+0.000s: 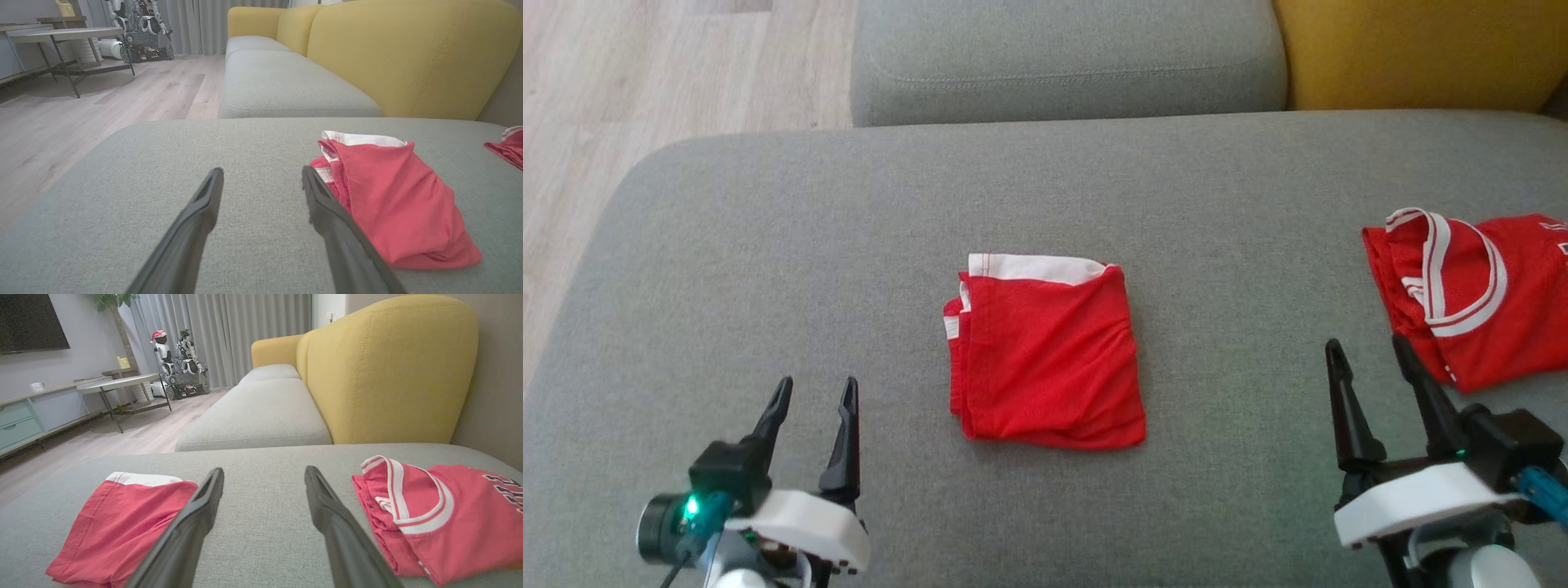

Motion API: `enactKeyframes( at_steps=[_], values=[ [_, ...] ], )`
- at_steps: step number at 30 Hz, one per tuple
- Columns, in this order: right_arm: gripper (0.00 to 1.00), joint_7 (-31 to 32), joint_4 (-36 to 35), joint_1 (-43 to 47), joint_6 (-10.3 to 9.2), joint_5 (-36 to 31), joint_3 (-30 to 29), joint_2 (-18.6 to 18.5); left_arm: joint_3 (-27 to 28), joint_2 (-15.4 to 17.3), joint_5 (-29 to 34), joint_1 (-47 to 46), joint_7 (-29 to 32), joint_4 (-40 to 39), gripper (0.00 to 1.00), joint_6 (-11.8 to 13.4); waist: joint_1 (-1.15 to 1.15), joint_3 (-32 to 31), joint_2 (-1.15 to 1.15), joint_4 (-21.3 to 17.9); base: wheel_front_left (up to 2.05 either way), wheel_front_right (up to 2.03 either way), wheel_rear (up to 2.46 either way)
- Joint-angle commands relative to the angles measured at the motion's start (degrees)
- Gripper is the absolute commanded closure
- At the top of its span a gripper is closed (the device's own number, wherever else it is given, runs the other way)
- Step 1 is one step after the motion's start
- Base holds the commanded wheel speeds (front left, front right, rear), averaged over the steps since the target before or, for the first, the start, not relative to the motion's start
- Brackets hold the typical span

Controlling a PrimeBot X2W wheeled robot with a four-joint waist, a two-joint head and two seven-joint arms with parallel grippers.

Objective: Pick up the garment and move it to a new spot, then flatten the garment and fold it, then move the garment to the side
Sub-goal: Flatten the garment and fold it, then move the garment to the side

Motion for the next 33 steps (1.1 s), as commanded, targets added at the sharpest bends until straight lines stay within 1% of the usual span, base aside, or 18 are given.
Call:
enactKeyframes(
  at_steps=[1, 13, 33],
  values=[
    [0.00, 0.4, -2.8, -1.2, -0.05, -0.8, 0.8, -0.4, 2.0, 1.0, 0.2, -1.5, 0.3, -2.5, 0.00, 0.5, 0.00, -0.2, 0.00, 0.0, 0.00, 0.00, 0.00],
    [0.00, 1.9, -5.5, 0.8, -0.05, -0.9, -0.2, -0.1, 1.4, 1.6, -0.1, -0.1, 1.7, -4.4, 0.00, 1.2, 0.00, -0.5, 0.00, -0.4, 0.00, 0.00, 0.00],
    [0.00, 2.3, -5.0, 0.4, -0.05, 0.7, -0.2, -0.1, 0.5, 2.1, -0.5, -1.6, 1.3, -3.4, 0.00, 1.6, 0.00, -0.3, 0.00, -0.4, 0.00, 0.00, 0.00]
  ],
)
